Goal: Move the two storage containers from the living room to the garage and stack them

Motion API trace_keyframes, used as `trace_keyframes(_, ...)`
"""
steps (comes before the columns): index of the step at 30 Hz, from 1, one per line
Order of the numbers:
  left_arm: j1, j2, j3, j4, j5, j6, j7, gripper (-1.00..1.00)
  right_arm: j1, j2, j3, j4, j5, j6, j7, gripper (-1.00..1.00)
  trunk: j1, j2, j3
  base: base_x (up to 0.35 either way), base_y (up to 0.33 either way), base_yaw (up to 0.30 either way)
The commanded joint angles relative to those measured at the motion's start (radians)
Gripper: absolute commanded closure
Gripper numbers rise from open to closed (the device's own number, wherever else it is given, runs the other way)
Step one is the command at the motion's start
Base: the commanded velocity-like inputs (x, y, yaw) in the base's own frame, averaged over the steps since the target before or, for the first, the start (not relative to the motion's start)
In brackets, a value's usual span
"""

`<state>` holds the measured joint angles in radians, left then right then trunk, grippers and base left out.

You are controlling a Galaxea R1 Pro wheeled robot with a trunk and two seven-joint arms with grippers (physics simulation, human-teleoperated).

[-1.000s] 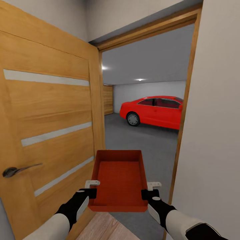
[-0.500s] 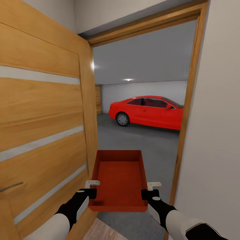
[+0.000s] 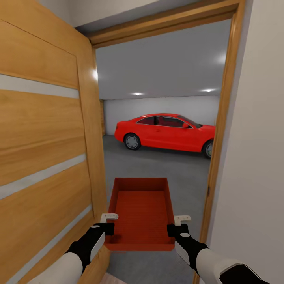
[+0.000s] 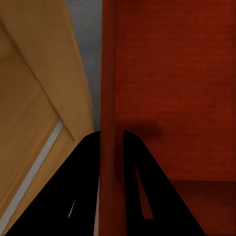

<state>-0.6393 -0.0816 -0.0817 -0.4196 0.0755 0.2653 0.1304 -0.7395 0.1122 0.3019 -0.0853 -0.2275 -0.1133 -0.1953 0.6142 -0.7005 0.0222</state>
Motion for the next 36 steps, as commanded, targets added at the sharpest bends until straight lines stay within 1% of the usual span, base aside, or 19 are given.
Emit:
trace_keyframes(1, 0.000, 0.033, 0.066, -0.018, 0.003, 0.006, 0.013, 1.00, 0.000, 0.000, 0.003, 0.002, -0.018, -0.001, 0.002, 1.00, 0.001, 0.000, 0.000, 0.224, 0.167, -0.246)
trace_keyframes(36, 0.000, 0.033, 0.066, -0.019, 0.003, 0.006, 0.013, 1.00, 0.000, 0.001, 0.003, 0.002, -0.018, -0.001, 0.002, 1.00, 0.001, 0.000, 0.000, 0.225, 0.166, -0.245)
